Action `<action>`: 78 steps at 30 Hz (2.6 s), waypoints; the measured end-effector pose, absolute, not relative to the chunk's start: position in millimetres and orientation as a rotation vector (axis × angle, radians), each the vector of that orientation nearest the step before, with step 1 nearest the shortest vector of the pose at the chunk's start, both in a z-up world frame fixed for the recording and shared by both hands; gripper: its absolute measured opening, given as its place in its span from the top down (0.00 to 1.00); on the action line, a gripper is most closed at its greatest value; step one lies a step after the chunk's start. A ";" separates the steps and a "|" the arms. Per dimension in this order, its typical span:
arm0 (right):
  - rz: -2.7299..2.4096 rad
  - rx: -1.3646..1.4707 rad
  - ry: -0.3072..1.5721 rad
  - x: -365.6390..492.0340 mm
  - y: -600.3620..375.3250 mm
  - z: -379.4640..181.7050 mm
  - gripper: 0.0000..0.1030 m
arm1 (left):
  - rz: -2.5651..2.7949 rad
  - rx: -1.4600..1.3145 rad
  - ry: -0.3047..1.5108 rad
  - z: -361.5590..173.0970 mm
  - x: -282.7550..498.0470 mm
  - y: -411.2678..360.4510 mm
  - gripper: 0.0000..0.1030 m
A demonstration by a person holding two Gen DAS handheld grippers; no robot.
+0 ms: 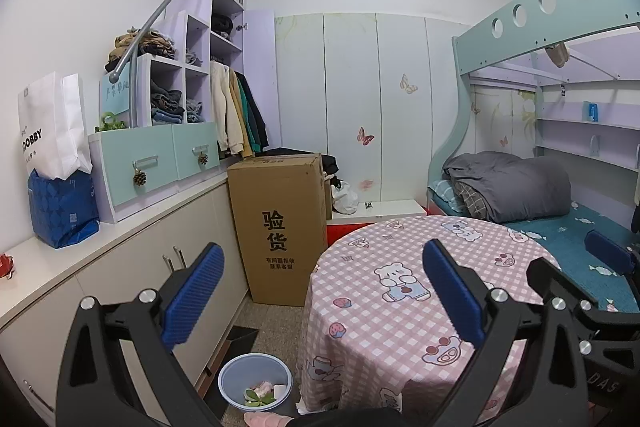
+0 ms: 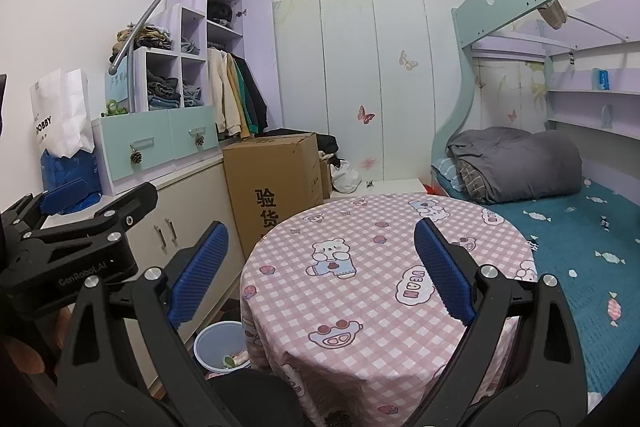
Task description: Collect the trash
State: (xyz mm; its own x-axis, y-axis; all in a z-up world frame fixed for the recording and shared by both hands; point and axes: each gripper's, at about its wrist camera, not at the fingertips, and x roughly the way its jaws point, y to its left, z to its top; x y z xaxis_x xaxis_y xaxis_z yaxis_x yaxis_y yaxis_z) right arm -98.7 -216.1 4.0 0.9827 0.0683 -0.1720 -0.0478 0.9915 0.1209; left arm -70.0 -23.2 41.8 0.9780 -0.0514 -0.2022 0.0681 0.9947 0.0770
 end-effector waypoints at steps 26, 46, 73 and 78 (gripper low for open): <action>0.077 0.128 0.197 -95.8 -216.6 3.3 0.10 | -0.059 0.082 0.211 39.7 -67.9 -19.9 0.05; 0.085 0.129 0.233 -68.7 -214.4 -4.6 0.10 | -0.060 0.073 0.254 27.7 -42.5 -17.7 0.05; 0.094 0.145 0.283 -27.3 -220.2 -17.8 0.10 | -0.049 0.084 0.312 15.8 -0.5 -23.9 0.05; 0.091 0.145 0.282 -21.7 -222.4 -18.7 0.10 | -0.048 0.090 0.314 16.4 4.4 -25.9 0.05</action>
